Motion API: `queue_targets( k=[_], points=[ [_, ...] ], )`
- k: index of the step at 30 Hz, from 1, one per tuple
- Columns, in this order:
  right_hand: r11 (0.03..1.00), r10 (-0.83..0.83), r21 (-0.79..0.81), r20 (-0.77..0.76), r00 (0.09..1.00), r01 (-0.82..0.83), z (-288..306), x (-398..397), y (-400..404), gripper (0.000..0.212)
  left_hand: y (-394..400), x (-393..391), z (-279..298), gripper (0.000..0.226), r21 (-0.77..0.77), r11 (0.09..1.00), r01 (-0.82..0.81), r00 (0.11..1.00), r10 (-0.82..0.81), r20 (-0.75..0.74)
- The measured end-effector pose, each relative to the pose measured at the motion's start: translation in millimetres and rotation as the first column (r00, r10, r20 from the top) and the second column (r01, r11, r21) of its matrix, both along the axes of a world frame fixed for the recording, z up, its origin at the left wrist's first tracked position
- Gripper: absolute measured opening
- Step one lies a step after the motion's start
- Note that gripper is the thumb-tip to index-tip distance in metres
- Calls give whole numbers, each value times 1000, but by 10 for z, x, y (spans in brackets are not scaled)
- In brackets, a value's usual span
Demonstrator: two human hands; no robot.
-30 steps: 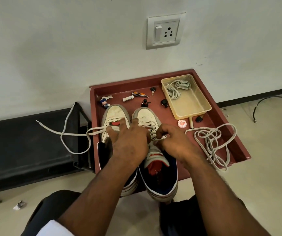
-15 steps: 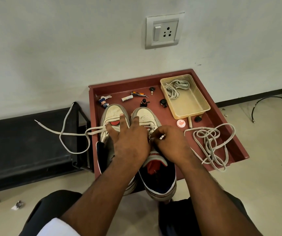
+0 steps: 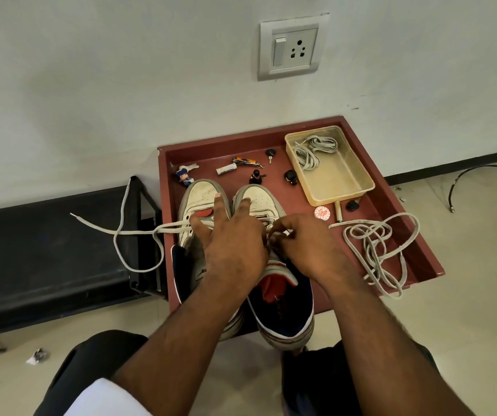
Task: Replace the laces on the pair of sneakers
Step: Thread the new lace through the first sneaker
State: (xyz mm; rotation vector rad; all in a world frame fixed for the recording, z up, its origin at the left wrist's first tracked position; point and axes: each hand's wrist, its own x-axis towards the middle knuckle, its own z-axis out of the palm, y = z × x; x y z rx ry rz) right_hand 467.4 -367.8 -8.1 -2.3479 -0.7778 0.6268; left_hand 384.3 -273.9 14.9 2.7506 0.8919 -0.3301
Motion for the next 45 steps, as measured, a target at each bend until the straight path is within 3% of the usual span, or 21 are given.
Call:
queue_targets(
  k=[2, 4, 6, 9, 12, 16, 18, 20, 22, 24, 27, 31, 33, 34, 36, 37, 38, 39, 41, 43, 45],
  points=[
    [990, -133, 47, -13, 991, 133, -25, 19, -19, 10, 19, -1, 1, 18, -4, 1000, -5, 1000, 5, -4],
    [905, -349, 174, -211, 913, 387, -20, 76, -72, 14, 29, -5, -1, 18, -5, 1000, -10, 1000, 10, -7],
    [843, -401, 237, -322, 858, 483, 11, 81, -106, 14, 32, -10, 2, 17, -9, 1000, -11, 1000, 11, -9],
    [985, -140, 100, -36, 990, 143, 61, 50, -101, 33, 27, -8, 4, 17, -1, 1000, -8, 1000, 8, 0],
    [987, 53, -154, 98, 994, -37, 73, 6, -37, 24, 23, -5, 0, 20, 6, 1000, -7, 1000, 7, 3],
    [986, -166, 32, 56, 985, 164, 98, 38, -65, 13, 43, -13, -16, 15, -13, 1000, -15, 1000, 16, 19],
    [885, -392, 196, -175, 903, 422, 152, 128, -178, 21, 54, -16, -11, 15, -30, 999, -21, 1000, 22, 12],
    [773, -532, 254, -240, 812, 582, 171, 209, -298, 14, 61, -12, -11, 15, -27, 999, -20, 1000, 20, 10],
    [830, -489, 220, -155, 858, 513, 178, 209, -302, 7, 55, -9, -18, 15, -22, 1000, -17, 1000, 17, 13],
    [963, -258, 72, -32, 966, 260, 202, 101, -212, 33, 48, -6, -25, 15, -19, 1000, -15, 1000, 15, 20],
    [978, 60, -205, 119, 991, -35, 213, -74, -49, 35, 46, -11, -35, 18, -8, 1000, -15, 1000, 15, 21],
    [983, 1, -179, 193, 981, 34, 119, -88, -23, 17, 66, -8, -33, 16, -46, 998, -34, 999, 35, 16],
    [982, -183, 48, 11, 983, 183, 142, -20, -70, 9, 93, 0, -20, 14, -73, 996, -44, 999, 44, 5],
    [926, -291, 198, -173, 941, 323, 193, 13, -107, 9, 109, -1, -13, 13, -85, 995, -49, 999, 49, -1],
    [632, -457, 423, -474, 753, 649, 324, 122, -242, 16, 136, -1, -13, 12, -99, 993, -59, 998, 58, -5],
    [487, -512, 459, -540, 668, 744, 356, 191, -337, 17, 139, -3, -15, 11, -101, 993, -62, 998, 62, -5],
    [427, -574, 460, -527, 627, 778, 359, 249, -414, 14, 137, -9, -16, 11, -100, 993, -64, 998, 64, -6],
    [468, -639, 438, -433, 636, 768, 335, 288, -452, 13, 130, -14, -17, 11, -99, 993, -63, 998, 63, -5],
    [763, -591, 264, -86, 802, 590, 253, 277, -425, 34, 114, -15, -17, 12, -95, 994, -56, 998, 56, 1],
    [962, -269, 58, 25, 963, 267, 184, 130, -275, 51, 107, -10, -22, 13, -93, 994, -52, 998, 54, 12],
    [995, 8, -105, 74, 997, -1, 153, -49, -87, 39, 110, -9, -30, 14, -88, 995, -51, 998, 53, 15]
  ],
)
